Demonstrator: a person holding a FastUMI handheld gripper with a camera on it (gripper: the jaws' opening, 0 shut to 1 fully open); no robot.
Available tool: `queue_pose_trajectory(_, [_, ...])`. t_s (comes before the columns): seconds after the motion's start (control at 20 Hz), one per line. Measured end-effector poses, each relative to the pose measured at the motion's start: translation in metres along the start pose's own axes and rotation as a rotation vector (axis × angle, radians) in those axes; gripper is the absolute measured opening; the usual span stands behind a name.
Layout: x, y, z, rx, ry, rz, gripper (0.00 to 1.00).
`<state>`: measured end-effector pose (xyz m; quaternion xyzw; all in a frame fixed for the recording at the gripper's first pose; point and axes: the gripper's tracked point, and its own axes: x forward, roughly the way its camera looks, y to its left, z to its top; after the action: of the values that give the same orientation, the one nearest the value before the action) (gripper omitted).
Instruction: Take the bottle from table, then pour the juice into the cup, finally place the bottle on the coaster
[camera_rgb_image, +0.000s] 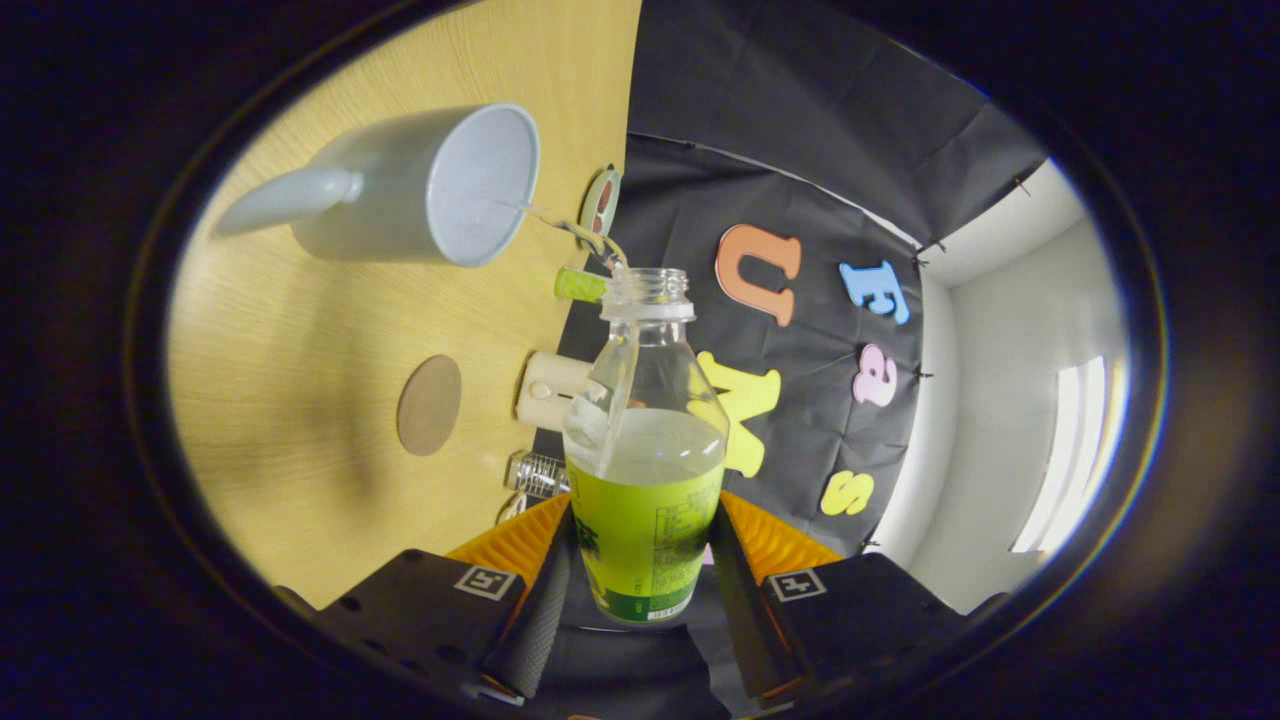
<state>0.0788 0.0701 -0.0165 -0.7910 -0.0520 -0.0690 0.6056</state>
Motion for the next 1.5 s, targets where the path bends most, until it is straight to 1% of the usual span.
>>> queue_pose_trajectory(0.85, [0.003,-0.01,0.004,-0.08,-0.025,-0.045,0.77])
queue_pose_trajectory(1.5, [0.0,-0.013,0.013,-0.138,-0.051,-0.044,0.77])
